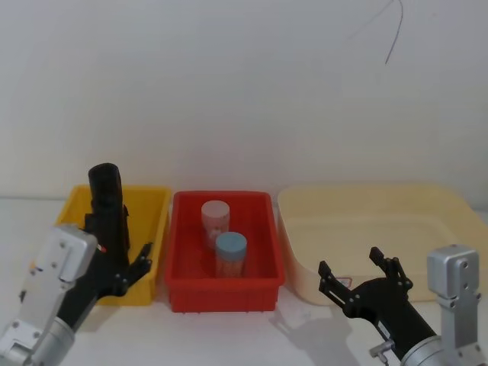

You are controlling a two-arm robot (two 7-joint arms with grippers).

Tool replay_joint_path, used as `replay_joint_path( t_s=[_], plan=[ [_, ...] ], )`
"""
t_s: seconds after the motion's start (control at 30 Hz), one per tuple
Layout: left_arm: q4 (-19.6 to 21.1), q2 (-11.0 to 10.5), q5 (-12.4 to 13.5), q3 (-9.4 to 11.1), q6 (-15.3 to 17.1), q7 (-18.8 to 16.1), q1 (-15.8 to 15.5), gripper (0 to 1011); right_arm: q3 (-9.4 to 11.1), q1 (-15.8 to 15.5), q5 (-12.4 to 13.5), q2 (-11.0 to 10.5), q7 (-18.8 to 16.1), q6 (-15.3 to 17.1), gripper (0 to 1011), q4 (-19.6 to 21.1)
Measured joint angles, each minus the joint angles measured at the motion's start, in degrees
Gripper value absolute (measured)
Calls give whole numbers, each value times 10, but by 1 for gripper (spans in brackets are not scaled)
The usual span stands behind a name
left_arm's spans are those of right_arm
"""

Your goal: Pick up the garbage bag with the one hand and transfer it to the other hand.

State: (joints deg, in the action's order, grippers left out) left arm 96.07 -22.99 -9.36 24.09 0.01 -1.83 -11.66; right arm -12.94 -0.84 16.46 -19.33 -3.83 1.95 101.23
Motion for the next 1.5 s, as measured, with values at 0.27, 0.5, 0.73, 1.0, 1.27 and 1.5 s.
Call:
replay_joint_path(
  t_s=[0.27,0.5,0.73,1.0,1.27,1.5],
  plan=[
    [14,-8,2,-23,8,-15,18,1000,0,0,0,0,0,0,1000,0],
    [1,-6,-1,-30,13,-15,17,1001,0,0,0,0,0,0,1000,0],
    [-27,7,-3,-30,13,-8,3,1001,0,0,0,0,0,0,1000,0],
    [-64,26,-3,-30,11,-3,-19,1001,0,0,0,0,0,0,1000,0],
    [-105,44,-2,-33,0,-1,-49,1001,0,0,0,0,0,0,1000,0],
    [-148,60,-2,-34,-10,10,-81,1000,0,0,0,0,0,0,1000,0]
  ],
)
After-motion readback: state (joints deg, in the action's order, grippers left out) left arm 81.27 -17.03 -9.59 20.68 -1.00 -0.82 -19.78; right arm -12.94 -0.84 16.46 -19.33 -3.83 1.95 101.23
